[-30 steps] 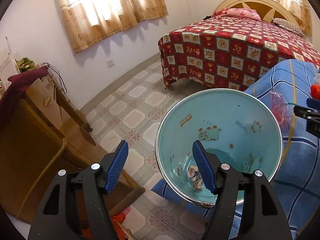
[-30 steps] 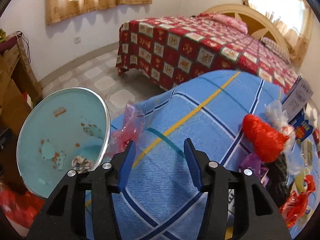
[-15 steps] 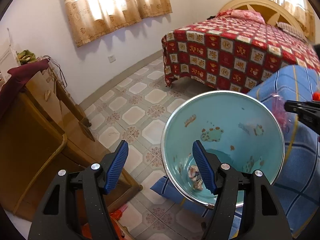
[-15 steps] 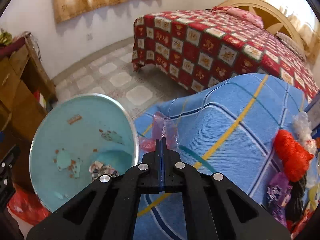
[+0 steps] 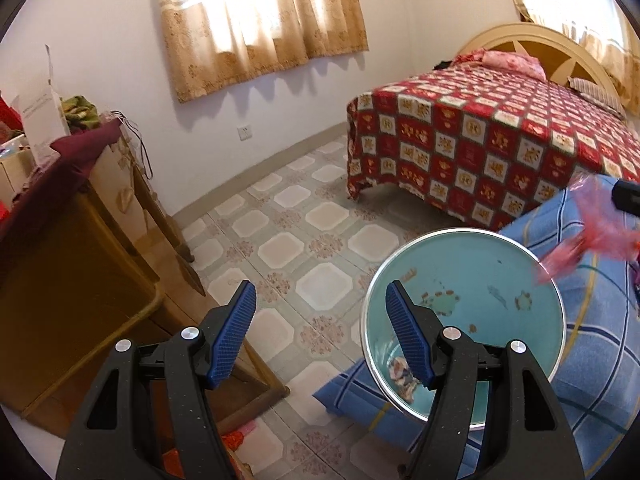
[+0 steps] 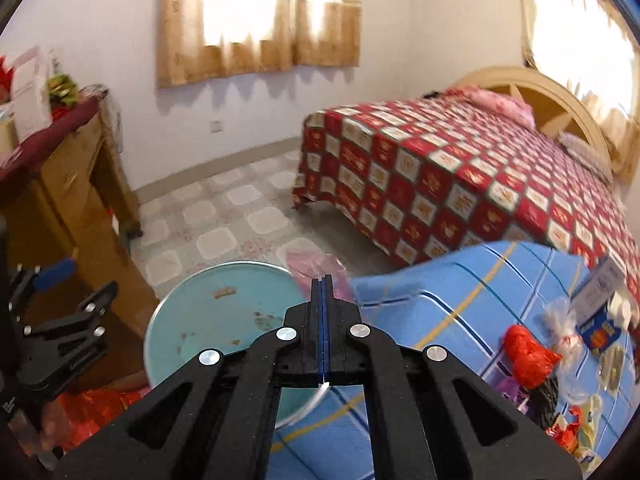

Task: Collect trash
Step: 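Move both empty tools from the bin back toward the table pile, then grasp the yellow plastic bag with the right tool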

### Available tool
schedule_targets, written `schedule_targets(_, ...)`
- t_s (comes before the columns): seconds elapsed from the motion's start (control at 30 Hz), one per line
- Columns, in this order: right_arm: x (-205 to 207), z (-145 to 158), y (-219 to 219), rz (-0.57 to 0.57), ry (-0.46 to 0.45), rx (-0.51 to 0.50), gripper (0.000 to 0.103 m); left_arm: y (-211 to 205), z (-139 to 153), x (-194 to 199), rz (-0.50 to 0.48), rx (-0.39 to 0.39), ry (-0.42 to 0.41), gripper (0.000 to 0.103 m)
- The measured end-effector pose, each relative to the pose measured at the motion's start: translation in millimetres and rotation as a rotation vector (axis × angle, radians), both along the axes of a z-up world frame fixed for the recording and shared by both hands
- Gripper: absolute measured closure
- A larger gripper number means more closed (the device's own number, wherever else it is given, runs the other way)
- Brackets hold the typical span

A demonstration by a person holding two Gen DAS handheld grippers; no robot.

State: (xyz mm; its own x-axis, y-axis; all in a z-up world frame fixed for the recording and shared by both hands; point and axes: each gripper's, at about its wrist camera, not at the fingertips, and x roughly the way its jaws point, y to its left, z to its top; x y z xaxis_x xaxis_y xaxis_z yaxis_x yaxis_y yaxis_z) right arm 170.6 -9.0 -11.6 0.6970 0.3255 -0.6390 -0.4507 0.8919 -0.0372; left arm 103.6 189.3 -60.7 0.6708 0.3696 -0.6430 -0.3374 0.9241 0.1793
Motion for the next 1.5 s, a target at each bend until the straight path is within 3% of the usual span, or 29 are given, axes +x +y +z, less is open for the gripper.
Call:
schedule_targets(0.17,0,-23,25,0.077,0.059,-0.037,0.1,6,0,0,0.009,-0.008,0.009,0.031)
schedule_targets(0.27,-1,-34,21,0.087,0.079,-0.054,0.038,10,0,-1,0.017,-0.011,0.011,0.026)
schedule_targets(0.43,-20,-39,-13,0.031,0.06,-0.133,0.041,10,-3,-9,-0.007,-0.03,0.028,0.026)
schedule_targets(0.53,-48,-36,-59,-0.034,0.047,-0.143,0.041,-3,-5,-25,-0.066,-0.037,0.05,0.026)
schedule_targets(0.73,-141,-49,-140,-0.164,0.051,-0.114,0.04,-55,-13,-72,-0.228,-0.001,0.066,0.024)
schedule_targets(0.87,-187,-67,-154,-0.219,0.096,-0.067,0.04,-88,-24,-90,-0.301,0.042,0.092,0.024)
schedule_targets(1.07,-210,-91,-157,-0.263,0.163,-0.022,0.041,-124,-35,-118,-0.399,0.096,0.109,0.024)
schedule_targets(1.13,-209,-102,-161,-0.254,0.214,0.007,0.044,-128,-36,-121,-0.403,0.111,0.102,0.024)
schedule_targets(1.23,-206,-108,-161,-0.233,0.245,0.024,0.064,-126,-38,-117,-0.4,0.107,0.114,0.024)
schedule_targets(1.27,-205,-111,-161,-0.224,0.259,0.032,0.082,-125,-39,-115,-0.395,0.104,0.117,0.024)
schedule_targets(1.3,-202,-115,-160,-0.206,0.283,0.047,0.089,-125,-39,-112,-0.391,0.098,0.122,0.024)
schedule_targets(1.5,-213,-86,-168,-0.194,0.188,0.096,0.094,-139,-27,-103,-0.402,0.09,0.092,0.024)
